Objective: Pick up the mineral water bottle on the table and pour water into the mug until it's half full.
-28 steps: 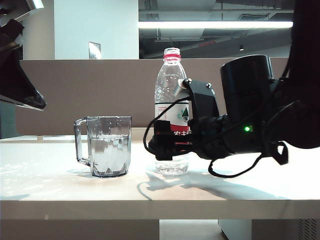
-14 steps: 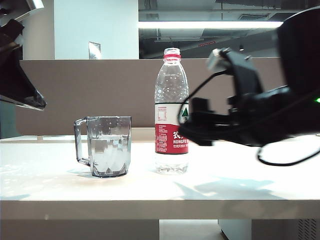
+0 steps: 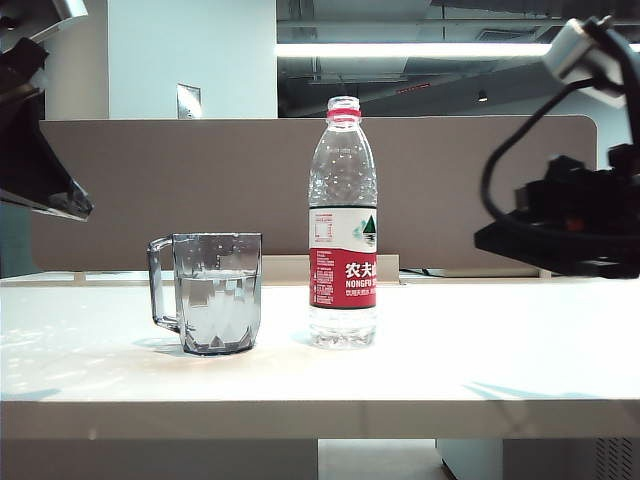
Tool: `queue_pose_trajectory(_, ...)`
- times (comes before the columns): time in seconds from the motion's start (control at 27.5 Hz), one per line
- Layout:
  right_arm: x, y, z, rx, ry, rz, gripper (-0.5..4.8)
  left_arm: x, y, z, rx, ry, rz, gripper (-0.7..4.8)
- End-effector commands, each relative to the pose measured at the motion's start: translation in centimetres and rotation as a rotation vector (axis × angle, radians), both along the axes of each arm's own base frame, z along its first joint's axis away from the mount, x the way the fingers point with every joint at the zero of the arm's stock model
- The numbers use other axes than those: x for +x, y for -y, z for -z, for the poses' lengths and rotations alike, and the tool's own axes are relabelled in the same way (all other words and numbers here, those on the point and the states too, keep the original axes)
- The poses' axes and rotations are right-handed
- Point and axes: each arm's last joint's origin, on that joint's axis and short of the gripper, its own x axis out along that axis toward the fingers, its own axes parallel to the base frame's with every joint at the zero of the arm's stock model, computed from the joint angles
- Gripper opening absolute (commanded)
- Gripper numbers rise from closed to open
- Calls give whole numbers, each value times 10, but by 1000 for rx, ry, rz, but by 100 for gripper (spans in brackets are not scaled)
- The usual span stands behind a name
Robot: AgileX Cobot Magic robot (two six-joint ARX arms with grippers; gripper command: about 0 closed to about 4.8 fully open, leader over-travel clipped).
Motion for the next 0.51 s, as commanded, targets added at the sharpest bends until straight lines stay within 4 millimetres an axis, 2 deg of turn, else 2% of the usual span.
queue_pose_trajectory(0.04,-5,4,-1,-10,-14,11,83,1,0,-2,-8,14,0,-1)
queue_pose_trajectory(0.18,-10,7,-3,-30,-43,11,43,1,0,-2,-9,14,0,-1)
queue_pose_trajectory(0.33,-16,12,-3,-64,-91,12,38,1,0,-2,-8,14,0,-1)
queue_pose_trajectory(0.4,-19,15,-1,-91,-130,18,-10,1,0,-2,-8,14,0,-1)
queue_pose_trajectory(0.51,-23,22,1,-122,-179,42,-8,1,0,-2,-9,14,0,-1)
